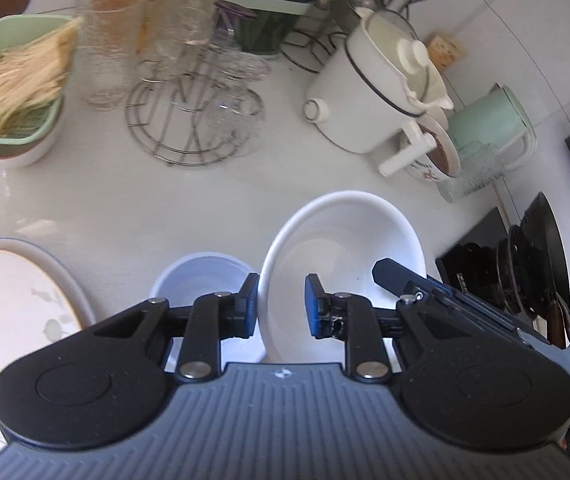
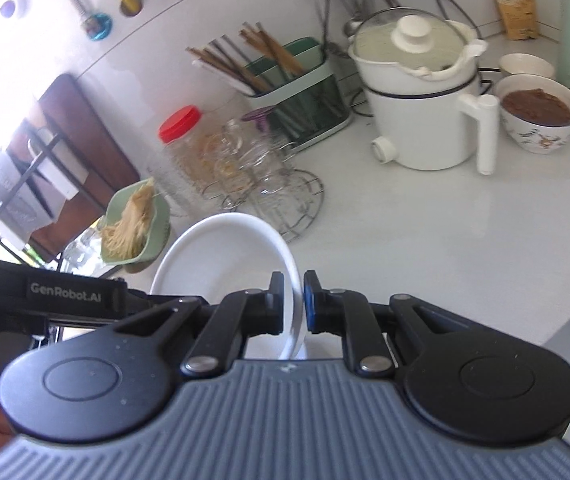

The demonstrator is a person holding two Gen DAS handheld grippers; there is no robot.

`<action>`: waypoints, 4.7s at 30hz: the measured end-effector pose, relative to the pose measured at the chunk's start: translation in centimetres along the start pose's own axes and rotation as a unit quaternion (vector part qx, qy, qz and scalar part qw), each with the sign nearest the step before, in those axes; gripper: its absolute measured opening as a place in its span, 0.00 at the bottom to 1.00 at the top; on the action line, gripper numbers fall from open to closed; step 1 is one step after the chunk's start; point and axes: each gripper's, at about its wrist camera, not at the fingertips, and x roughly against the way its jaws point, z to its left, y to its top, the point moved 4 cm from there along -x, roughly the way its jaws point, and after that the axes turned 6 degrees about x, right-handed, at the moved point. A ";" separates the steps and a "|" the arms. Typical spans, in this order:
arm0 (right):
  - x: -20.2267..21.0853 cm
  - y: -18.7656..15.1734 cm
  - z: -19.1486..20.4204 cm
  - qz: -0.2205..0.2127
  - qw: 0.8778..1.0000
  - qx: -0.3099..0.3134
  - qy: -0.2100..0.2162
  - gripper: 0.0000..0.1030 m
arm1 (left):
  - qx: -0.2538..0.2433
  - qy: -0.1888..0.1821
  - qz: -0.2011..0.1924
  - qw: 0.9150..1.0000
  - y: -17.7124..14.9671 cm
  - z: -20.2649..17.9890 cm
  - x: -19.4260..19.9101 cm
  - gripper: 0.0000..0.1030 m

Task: Organize plates and bowls
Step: 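Lift the white bowl with both grippers and carry it to the bowl stack, then lower the white bowl onto the bowl stack and open both grippers, then close both grippers on the rim of the stacked bowls, then lift the bowl stack with both grippers and carry it over the plate stack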

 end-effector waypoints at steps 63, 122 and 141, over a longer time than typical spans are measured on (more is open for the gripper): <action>-10.8 -4.4 0.7 0.115 0.992 -0.036 0.023 0.55 | 0.083 0.082 -0.010 0.993 -0.7 11.8 -2.3 0.64; -11.1 -7.0 -2.3 0.162 0.983 -0.081 0.001 0.14 | 0.021 0.053 0.088 0.994 -3.5 9.2 -10.0 0.19; -5.8 -4.0 0.6 0.136 0.988 -0.073 0.027 0.15 | 0.034 0.025 0.049 0.998 -2.7 7.5 -2.6 0.20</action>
